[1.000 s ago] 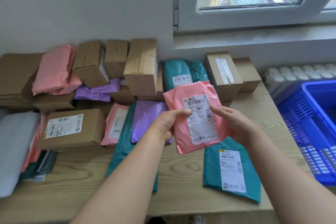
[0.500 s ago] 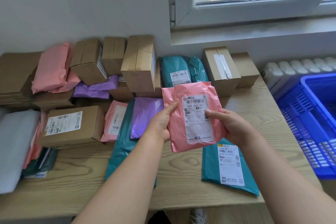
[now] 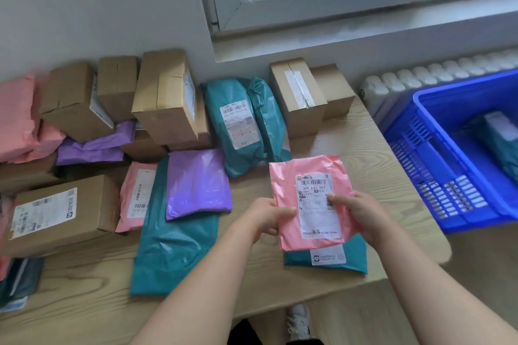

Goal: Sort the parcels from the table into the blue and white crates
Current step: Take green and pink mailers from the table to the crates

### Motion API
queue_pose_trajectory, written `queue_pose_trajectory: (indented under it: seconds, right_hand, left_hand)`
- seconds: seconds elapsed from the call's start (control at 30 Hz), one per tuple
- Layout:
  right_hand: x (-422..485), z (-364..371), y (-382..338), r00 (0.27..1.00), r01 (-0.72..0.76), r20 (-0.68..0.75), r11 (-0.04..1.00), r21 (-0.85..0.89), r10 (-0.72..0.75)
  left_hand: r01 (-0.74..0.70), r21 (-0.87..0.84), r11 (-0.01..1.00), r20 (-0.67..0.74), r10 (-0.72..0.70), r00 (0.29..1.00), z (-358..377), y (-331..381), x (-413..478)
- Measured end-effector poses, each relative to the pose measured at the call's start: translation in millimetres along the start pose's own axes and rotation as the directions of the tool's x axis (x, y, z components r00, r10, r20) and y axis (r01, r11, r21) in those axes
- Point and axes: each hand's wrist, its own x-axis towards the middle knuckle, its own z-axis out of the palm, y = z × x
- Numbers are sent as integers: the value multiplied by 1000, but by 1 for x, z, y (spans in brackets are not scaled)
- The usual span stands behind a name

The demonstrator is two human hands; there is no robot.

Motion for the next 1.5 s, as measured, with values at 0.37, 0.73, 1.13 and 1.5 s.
queue_pose_trajectory:
  seconds: [0.37,0.73,1.13,1.5]
  right_hand:
    - [21,-33,57,966,-32,-226,809,-586,-125]
    - [29,-45,61,984,-58,-168,797,-601,-56]
    - [-3,-68,43,969,34,-240,990,-135,-65]
    - [-86,-221,46,886,161,-453,981,107,-96]
  left_hand:
    - [30,418,908,-187,53,981,58,-16,29]
    - [173,-82,982,-219,-187,958,81,-15,47]
    - [100,-309,946,141,-58,988,93,33,41]
    - [21,-76,997,401,11,916,232,117,44]
